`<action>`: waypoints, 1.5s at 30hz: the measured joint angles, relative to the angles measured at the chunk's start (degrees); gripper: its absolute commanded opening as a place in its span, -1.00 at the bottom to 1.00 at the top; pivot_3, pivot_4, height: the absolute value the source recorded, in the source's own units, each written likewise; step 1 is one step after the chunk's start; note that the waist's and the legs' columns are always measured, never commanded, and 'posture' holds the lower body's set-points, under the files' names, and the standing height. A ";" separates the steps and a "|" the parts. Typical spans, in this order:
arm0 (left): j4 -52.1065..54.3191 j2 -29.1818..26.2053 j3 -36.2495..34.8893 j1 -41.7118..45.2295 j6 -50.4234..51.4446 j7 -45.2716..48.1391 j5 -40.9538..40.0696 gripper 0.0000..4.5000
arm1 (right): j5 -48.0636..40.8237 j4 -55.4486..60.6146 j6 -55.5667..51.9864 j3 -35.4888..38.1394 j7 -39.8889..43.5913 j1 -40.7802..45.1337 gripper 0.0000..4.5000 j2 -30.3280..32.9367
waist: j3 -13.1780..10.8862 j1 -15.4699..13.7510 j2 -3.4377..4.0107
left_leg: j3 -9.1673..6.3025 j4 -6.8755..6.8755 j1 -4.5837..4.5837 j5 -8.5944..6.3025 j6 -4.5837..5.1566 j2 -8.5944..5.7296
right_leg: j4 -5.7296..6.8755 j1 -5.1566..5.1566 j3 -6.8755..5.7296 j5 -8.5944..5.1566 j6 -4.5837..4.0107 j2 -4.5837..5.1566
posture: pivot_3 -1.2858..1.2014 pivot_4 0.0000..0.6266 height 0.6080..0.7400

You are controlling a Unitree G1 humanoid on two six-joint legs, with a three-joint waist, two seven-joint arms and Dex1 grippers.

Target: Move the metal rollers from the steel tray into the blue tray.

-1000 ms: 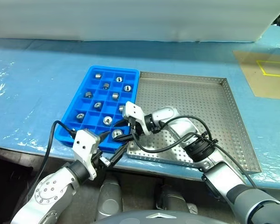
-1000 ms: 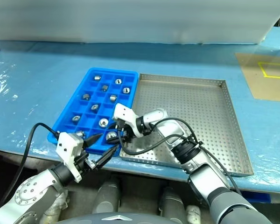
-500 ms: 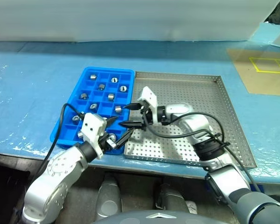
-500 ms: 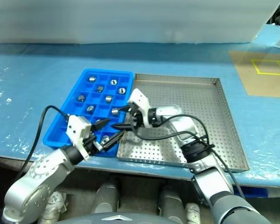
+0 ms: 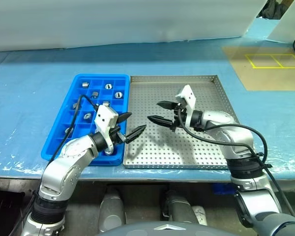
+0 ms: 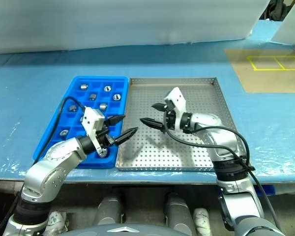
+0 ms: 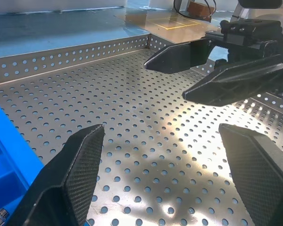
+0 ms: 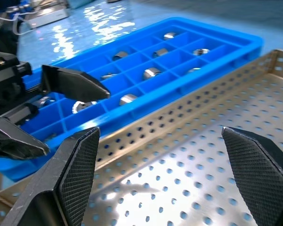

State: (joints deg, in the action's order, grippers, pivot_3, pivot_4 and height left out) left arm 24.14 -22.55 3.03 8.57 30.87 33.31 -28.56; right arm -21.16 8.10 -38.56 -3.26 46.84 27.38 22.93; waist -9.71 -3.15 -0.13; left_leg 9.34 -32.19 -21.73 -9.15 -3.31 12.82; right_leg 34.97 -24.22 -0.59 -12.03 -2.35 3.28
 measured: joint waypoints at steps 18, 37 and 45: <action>-7.76 2.51 1.69 5.66 -4.69 2.16 3.92 0.81 | 0.79 1.73 8.04 3.88 -5.61 -7.47 0.90 3.49 | 0.00 1.65 0.00 | 0.05 -0.05 0.02 -0.03 0.07 0.00 | -0.02 0.04 0.03 0.01 -0.01 0.00 | -0.14 -0.52 1.00; -10.55 3.21 3.76 8.50 -8.12 5.56 6.61 0.99 | -1.20 1.75 9.82 5.03 -5.95 -8.05 1.00 4.07 | 0.00 2.28 0.00 | 0.06 -0.07 0.03 -0.05 0.12 0.00 | -0.01 0.05 0.04 0.01 -0.02 0.00 | -0.15 -0.52 1.00; -12.54 3.76 4.16 9.24 -9.27 6.47 7.79 0.99 | -1.25 2.25 10.33 5.02 -5.82 -8.59 1.00 4.68 | 0.00 2.29 0.00 | 0.06 -0.07 0.03 -0.06 0.13 0.00 | -0.02 0.05 0.04 0.01 -0.02 0.00 | -0.15 -0.52 1.00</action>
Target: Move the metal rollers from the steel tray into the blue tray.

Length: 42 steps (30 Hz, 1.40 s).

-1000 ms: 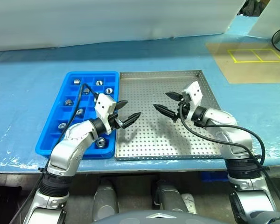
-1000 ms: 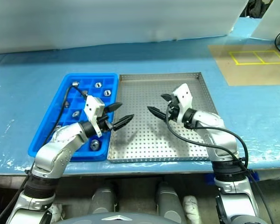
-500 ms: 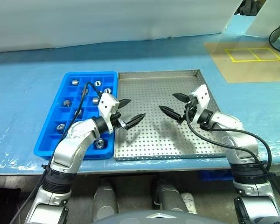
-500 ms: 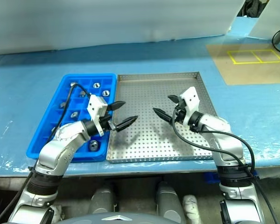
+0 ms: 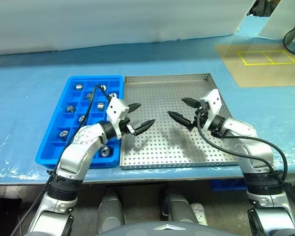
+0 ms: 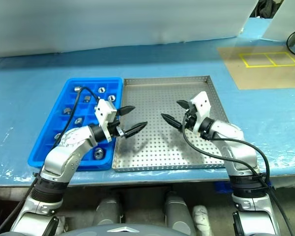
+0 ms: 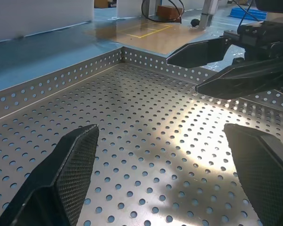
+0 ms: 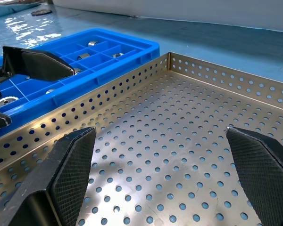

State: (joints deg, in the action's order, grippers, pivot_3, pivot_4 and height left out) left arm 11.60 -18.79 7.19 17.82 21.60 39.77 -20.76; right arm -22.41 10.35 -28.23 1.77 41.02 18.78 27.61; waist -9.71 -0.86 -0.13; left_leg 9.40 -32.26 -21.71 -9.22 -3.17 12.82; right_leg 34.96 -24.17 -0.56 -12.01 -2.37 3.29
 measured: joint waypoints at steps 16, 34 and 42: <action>-4.14 1.11 1.23 2.29 -3.62 0.17 3.42 0.99 | 2.13 0.00 1.42 -1.31 0.14 -0.44 1.00 1.13 | 0.00 0.01 0.00 | 0.00 -0.01 -0.01 -0.13 0.21 0.00 | -0.01 0.00 0.00 0.00 0.00 0.01 | -0.15 -0.52 1.00; -6.64 3.11 2.12 5.10 -4.12 1.48 4.08 0.99 | 3.47 0.00 2.31 -1.53 -0.22 -0.73 1.00 0.92 | 0.00 0.05 0.00 | 0.04 -0.02 0.00 -0.14 0.24 -0.01 | -0.03 0.00 0.03 0.00 0.00 0.01 | -0.17 -0.52 1.00; -6.72 3.53 2.46 5.72 -4.35 2.32 4.42 0.99 | 3.73 0.00 2.41 -1.53 -0.30 -0.73 1.00 0.91 | 0.00 0.06 0.00 | 0.05 -0.01 0.00 -0.15 0.24 0.00 | -0.03 0.00 0.03 0.00 0.00 0.01 | -0.18 -0.52 1.00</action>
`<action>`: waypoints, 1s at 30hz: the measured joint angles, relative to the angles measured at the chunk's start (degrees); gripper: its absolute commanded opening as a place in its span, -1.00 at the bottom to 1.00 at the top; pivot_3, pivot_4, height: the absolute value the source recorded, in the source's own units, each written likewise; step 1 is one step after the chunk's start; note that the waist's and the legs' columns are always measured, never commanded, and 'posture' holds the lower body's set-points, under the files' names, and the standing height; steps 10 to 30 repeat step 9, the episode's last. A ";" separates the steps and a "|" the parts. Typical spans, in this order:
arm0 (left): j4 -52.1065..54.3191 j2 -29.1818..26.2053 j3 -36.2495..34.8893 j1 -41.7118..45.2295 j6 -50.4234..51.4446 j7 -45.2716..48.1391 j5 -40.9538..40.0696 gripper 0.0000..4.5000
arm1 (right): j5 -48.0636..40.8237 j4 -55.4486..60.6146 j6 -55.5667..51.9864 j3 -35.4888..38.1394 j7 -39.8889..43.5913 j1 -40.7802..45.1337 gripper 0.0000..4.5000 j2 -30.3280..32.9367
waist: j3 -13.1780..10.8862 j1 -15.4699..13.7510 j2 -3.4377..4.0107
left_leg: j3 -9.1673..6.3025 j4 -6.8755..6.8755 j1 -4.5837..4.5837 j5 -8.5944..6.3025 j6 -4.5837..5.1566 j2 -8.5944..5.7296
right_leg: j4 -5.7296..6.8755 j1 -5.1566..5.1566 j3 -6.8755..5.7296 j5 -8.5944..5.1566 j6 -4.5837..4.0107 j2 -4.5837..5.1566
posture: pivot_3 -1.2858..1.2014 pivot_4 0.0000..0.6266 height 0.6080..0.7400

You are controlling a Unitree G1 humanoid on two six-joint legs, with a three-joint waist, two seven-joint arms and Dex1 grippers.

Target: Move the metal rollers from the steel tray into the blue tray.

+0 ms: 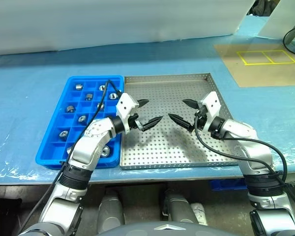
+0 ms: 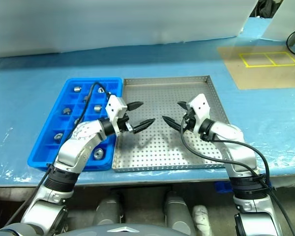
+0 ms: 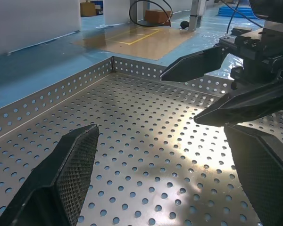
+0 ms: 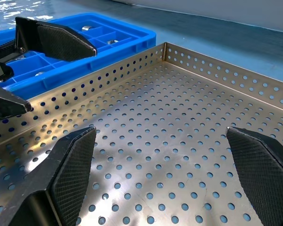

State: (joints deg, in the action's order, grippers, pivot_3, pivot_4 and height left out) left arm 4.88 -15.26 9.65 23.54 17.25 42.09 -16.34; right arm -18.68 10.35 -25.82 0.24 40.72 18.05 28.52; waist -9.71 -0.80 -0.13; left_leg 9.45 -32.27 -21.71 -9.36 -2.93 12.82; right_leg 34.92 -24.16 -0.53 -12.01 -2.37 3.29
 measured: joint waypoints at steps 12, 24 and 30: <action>-0.74 0.18 0.31 0.50 -0.05 0.17 0.76 0.99 | 0.51 0.00 0.37 0.00 -0.48 -0.06 1.00 0.00 | 0.00 0.00 0.00 | 0.01 0.00 0.00 -0.01 0.01 0.00 | -0.02 0.00 0.01 0.00 0.00 0.00 | -0.18 -0.52 1.00; -0.74 0.18 0.31 0.50 -0.05 0.17 0.76 0.99 | 0.51 0.00 0.37 0.00 -0.48 -0.06 1.00 0.00 | 0.00 0.00 0.00 | 0.01 0.00 0.00 -0.01 0.01 0.00 | -0.02 0.00 0.01 0.00 0.00 0.00 | -0.18 -0.52 1.00; -0.74 0.18 0.31 0.50 -0.05 0.17 0.76 0.99 | 0.51 0.00 0.37 0.00 -0.48 -0.06 1.00 0.00 | 0.00 0.00 0.00 | 0.01 0.00 0.00 -0.01 0.01 0.00 | -0.02 0.00 0.01 0.00 0.00 0.00 | -0.18 -0.52 1.00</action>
